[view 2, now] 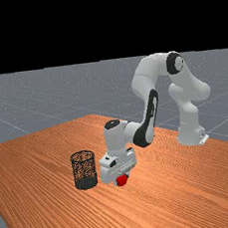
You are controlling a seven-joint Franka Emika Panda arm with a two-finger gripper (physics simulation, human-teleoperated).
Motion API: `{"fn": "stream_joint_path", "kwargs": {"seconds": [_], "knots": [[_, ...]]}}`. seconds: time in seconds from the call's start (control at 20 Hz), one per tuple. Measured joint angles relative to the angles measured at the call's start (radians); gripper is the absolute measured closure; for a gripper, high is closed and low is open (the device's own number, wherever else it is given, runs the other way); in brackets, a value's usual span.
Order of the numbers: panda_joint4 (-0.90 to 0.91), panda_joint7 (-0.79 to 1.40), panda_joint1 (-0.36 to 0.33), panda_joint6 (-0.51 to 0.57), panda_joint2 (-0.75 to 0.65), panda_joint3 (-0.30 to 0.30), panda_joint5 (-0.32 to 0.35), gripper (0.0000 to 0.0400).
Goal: Put the ball into the container
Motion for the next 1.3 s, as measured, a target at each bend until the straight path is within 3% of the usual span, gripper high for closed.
{"fn": "stream_joint_path", "kwargs": {"seconds": [0.65,1.05,1.3], "knots": [[-0.068,0.005,0.002,0.108,-0.047,-0.003,-0.003,0.0121],[-0.073,0.003,0.001,0.062,-0.085,-0.002,-0.002,0.0121],[-0.129,0.007,0.003,0.121,-0.14,-0.005,-0.005,0.0121]]}}
